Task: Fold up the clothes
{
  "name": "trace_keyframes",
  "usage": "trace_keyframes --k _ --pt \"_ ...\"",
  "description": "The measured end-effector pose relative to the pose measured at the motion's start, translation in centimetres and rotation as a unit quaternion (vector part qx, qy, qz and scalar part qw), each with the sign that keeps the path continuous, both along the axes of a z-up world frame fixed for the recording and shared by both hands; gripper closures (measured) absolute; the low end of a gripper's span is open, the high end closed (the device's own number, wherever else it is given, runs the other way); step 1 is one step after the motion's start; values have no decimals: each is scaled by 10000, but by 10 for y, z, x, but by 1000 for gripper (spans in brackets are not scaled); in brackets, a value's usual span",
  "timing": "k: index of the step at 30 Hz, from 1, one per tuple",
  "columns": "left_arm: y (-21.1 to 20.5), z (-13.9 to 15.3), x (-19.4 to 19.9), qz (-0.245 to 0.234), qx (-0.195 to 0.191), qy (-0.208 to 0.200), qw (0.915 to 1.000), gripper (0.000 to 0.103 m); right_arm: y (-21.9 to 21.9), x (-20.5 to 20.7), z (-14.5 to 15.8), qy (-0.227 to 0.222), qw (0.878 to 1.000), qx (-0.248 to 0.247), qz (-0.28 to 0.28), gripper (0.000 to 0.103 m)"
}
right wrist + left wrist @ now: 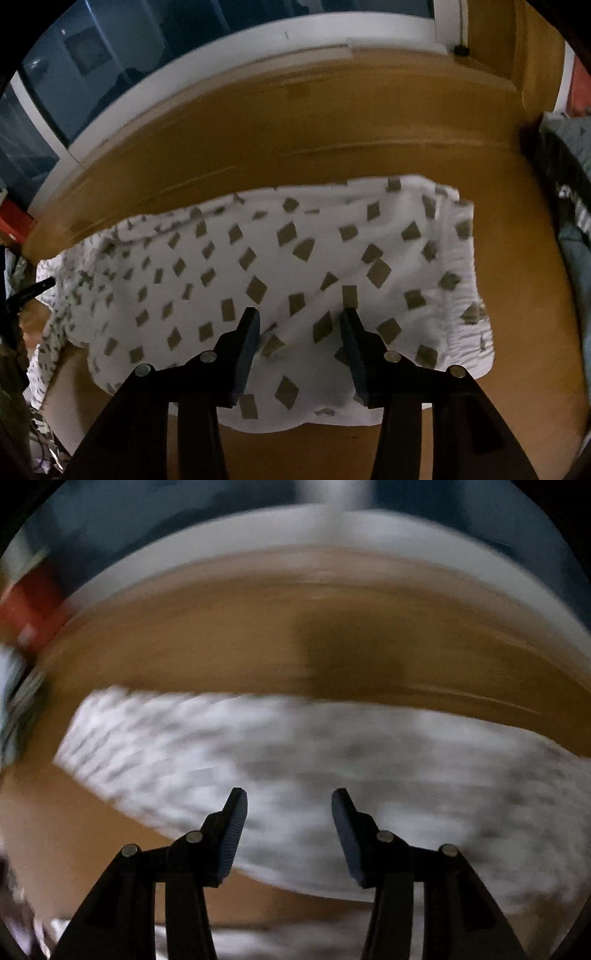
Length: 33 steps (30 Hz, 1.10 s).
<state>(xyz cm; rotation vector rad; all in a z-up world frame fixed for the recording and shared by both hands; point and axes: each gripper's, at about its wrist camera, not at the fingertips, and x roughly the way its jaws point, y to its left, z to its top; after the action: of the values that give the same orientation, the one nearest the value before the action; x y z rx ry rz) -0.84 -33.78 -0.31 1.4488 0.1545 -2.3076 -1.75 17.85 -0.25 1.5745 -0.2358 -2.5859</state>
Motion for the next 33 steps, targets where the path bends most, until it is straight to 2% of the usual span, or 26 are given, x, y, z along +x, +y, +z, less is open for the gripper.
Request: trace_keyframes --k 2,4,5,11,13,15,18,24,28,33 --pt "-35 -8 10 394 298 41 9988 54 0 2 -3 -27 10000 50 -44 57" --pt "-52 -7 21 574 535 124 9968 54 -1 5 -6 -55 9999 106 -84 57" --pt "-53 -7 25 607 441 68 9972 54 -2 7 -6 -65 9998 197 -71 57" --pt "-40 -4 51 638 439 92 9970 54 -11 29 -10 -85 9972 742 -63 57" --pt "-31 -2 47 670 386 154 9969 54 -10 36 -10 -72 9967 808 -97 57" --pt "-42 -2 48 757 384 206 9962 53 -10 41 -10 -71 9964 838 -111 57" --pt "-40 -10 30 876 417 207 9951 52 -5 48 -9 -84 9958 898 -127 57" --pt "-22 -15 39 796 493 172 9955 53 1 57 0 93 9937 1109 -88 56" --pt "-37 -3 56 692 473 320 9960 53 -14 73 18 297 9923 1193 -167 56" --pt "-97 10 70 624 155 417 9971 53 -68 109 46 570 9918 1145 -31 56"
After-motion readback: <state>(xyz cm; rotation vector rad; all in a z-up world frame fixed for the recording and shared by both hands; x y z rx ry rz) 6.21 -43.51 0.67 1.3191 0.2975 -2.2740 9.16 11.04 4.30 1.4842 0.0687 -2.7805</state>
